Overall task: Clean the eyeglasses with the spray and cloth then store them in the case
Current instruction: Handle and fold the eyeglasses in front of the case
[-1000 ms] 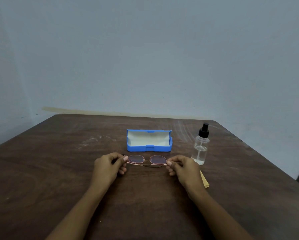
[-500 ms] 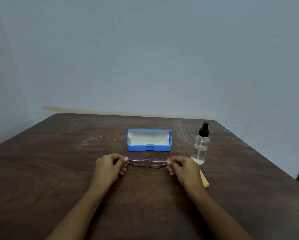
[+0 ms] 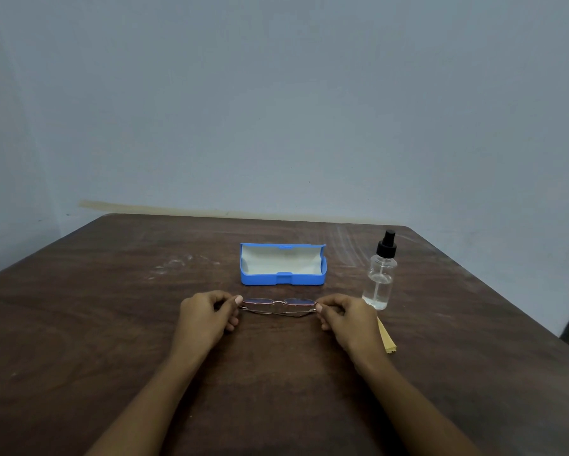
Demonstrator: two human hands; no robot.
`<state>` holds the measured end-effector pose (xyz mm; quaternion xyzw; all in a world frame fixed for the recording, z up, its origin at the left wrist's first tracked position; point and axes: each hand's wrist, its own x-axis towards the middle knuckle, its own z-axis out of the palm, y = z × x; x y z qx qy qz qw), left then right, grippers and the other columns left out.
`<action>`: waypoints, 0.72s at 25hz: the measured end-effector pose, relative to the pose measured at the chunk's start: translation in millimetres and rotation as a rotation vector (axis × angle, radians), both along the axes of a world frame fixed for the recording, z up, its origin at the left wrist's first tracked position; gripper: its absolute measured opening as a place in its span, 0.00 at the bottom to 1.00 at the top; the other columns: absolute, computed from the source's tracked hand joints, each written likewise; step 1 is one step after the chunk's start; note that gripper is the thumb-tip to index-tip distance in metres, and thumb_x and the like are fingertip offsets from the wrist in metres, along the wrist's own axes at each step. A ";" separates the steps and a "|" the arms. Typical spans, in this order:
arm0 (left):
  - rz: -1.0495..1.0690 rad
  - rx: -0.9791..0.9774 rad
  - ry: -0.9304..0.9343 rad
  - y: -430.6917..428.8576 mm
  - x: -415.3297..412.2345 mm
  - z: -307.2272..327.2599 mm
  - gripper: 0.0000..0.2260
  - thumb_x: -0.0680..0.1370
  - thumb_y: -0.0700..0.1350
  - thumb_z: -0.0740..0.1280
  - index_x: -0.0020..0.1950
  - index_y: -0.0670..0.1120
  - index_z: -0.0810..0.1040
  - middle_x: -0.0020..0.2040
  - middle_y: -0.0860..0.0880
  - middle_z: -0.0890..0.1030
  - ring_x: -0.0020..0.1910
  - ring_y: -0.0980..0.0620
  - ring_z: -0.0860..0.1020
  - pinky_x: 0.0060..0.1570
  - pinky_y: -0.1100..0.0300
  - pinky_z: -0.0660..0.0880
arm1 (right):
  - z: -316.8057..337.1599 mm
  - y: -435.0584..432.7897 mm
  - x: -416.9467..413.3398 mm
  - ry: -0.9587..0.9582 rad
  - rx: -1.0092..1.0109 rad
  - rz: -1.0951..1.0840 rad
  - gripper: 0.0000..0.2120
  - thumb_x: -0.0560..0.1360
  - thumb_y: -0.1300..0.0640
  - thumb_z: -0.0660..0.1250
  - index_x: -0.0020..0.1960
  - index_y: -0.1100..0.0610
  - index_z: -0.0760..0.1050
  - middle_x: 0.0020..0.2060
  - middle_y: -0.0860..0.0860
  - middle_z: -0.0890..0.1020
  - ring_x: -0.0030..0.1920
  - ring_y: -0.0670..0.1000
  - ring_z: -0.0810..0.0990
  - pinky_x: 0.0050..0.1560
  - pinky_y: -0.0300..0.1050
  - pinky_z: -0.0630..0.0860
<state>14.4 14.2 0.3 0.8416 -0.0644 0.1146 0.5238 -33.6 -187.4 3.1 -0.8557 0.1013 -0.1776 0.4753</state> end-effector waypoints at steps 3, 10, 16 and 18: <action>0.017 -0.023 -0.017 0.8 -1.8 -0.7 0.08 0.74 0.42 0.66 0.35 0.49 0.77 0.29 0.47 0.80 0.22 0.63 0.75 0.26 0.75 0.71 | 0.7 1.0 -0.5 -0.009 -0.016 -0.002 0.07 0.75 0.60 0.64 0.51 0.57 0.79 0.32 0.45 0.78 0.31 0.41 0.76 0.25 0.23 0.68; 0.123 0.052 -0.181 1.4 -7.4 0.1 0.03 0.74 0.41 0.66 0.41 0.48 0.78 0.32 0.52 0.77 0.29 0.55 0.76 0.36 0.60 0.74 | 1.2 6.5 -2.9 -0.168 -0.243 -0.057 0.08 0.75 0.62 0.62 0.52 0.60 0.78 0.48 0.54 0.82 0.46 0.49 0.79 0.46 0.36 0.72; 0.126 0.301 -0.488 -7.7 -13.9 -1.9 0.06 0.74 0.40 0.65 0.49 0.44 0.78 0.44 0.49 0.77 0.41 0.53 0.74 0.42 0.64 0.66 | 1.7 10.1 -6.7 -0.327 -0.461 -0.030 0.11 0.76 0.64 0.58 0.54 0.60 0.76 0.49 0.54 0.80 0.49 0.51 0.76 0.48 0.42 0.72; 0.102 0.375 -0.562 -16.1 -17.6 -1.7 0.06 0.75 0.44 0.63 0.50 0.46 0.78 0.45 0.50 0.77 0.44 0.53 0.72 0.42 0.66 0.65 | 4.3 12.2 -9.9 -0.363 -0.525 -0.060 0.11 0.74 0.63 0.57 0.51 0.60 0.77 0.46 0.54 0.80 0.47 0.55 0.78 0.45 0.48 0.75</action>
